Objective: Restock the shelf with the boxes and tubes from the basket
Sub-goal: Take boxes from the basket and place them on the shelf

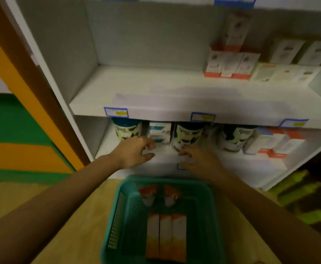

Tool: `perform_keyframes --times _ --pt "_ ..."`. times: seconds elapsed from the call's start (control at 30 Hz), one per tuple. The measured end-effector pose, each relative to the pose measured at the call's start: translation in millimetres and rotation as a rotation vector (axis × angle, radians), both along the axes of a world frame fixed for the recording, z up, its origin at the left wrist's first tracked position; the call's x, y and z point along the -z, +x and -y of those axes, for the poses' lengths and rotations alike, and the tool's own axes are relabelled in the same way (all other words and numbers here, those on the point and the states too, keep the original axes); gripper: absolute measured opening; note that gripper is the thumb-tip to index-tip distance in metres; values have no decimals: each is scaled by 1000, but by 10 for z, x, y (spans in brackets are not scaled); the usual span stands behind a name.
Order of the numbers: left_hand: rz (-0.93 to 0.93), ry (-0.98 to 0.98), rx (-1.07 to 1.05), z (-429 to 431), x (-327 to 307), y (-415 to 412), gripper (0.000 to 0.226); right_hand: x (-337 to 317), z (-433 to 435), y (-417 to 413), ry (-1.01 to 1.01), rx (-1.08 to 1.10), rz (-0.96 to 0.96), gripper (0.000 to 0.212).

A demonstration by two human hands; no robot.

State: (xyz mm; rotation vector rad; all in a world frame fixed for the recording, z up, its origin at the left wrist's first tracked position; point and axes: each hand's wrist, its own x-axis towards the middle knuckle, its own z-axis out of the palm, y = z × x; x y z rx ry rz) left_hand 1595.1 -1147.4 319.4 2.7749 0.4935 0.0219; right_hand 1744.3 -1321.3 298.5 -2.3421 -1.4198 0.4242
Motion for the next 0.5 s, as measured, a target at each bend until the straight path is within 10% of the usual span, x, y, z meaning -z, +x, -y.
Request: perform_keyframes --times 0.5 --pt "-430 -181 -50 407 1940 -294 35 2118 441 -436 -700 46 -221 91"
